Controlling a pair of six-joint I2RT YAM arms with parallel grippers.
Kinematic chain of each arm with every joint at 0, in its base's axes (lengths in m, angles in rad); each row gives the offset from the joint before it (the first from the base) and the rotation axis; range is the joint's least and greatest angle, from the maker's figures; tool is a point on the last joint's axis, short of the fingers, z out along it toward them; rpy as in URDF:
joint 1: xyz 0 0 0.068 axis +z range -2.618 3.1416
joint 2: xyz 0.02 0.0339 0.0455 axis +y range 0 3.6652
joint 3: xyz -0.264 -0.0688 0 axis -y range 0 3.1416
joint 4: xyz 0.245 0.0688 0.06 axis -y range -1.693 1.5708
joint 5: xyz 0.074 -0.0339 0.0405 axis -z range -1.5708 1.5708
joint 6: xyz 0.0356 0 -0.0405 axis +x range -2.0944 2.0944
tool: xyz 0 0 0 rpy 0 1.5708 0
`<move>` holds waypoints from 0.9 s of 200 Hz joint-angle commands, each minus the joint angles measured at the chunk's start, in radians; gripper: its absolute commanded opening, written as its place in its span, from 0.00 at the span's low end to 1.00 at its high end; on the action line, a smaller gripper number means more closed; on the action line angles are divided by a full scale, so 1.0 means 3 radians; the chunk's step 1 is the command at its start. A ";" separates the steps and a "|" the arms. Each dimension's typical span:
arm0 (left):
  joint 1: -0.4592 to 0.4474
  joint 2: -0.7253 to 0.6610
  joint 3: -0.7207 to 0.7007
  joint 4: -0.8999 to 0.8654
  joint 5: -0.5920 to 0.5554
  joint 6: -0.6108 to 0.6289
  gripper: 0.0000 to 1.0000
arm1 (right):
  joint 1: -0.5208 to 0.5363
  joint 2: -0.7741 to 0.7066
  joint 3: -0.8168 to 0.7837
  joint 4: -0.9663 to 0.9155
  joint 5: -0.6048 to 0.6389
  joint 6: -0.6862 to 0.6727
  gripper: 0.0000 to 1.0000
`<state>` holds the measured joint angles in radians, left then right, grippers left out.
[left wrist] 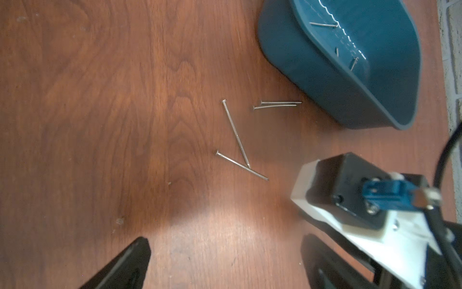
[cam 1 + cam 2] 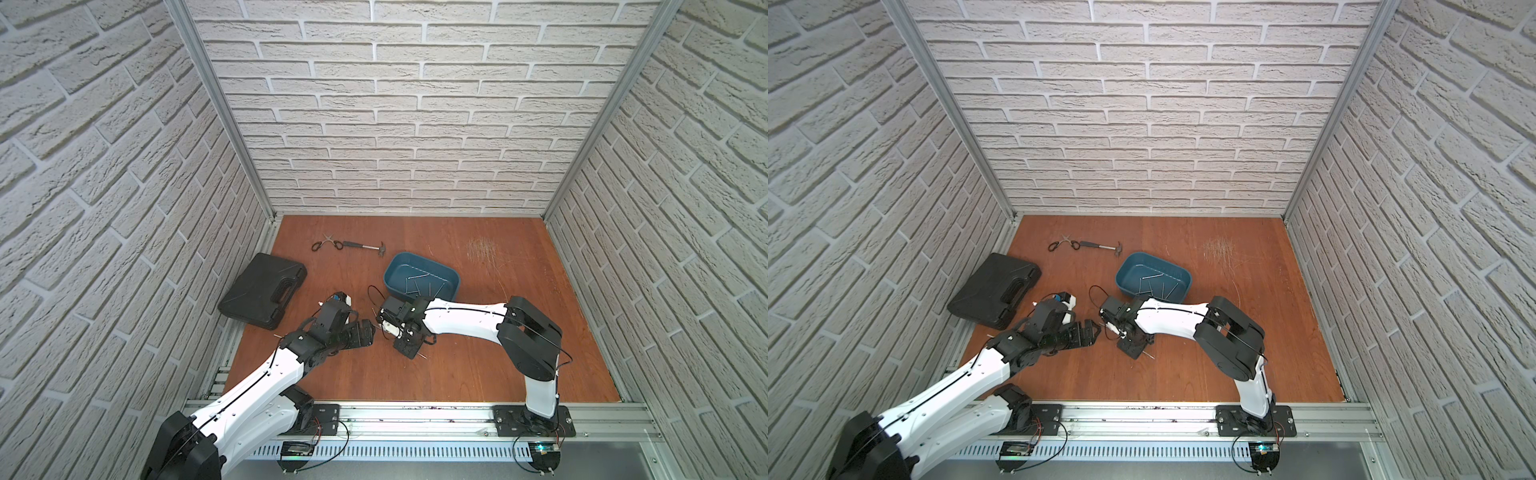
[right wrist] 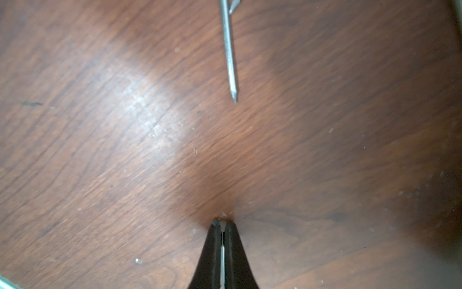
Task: Put the nails on the desktop into the storage box
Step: Pick up the nail from the center of the board.
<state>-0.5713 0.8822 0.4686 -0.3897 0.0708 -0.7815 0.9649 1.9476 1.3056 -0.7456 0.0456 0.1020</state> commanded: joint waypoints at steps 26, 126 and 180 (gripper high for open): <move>0.0021 -0.0126 -0.0028 0.0018 -0.0055 0.0001 0.98 | -0.0022 -0.0216 -0.0164 0.0189 -0.0015 0.0181 0.03; 0.0019 -0.0232 0.0049 0.0001 -0.0053 0.0044 0.98 | -0.0080 -0.0699 0.0006 0.0017 0.0078 0.0226 0.03; 0.0020 -0.0110 0.0179 0.0051 -0.0011 0.0129 0.98 | -0.0312 -0.0796 0.0338 -0.0166 0.0169 0.0103 0.03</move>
<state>-0.5713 0.8314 0.4786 -0.3973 0.0673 -0.7727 0.9085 1.7550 1.3487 -0.7650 0.0658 0.1528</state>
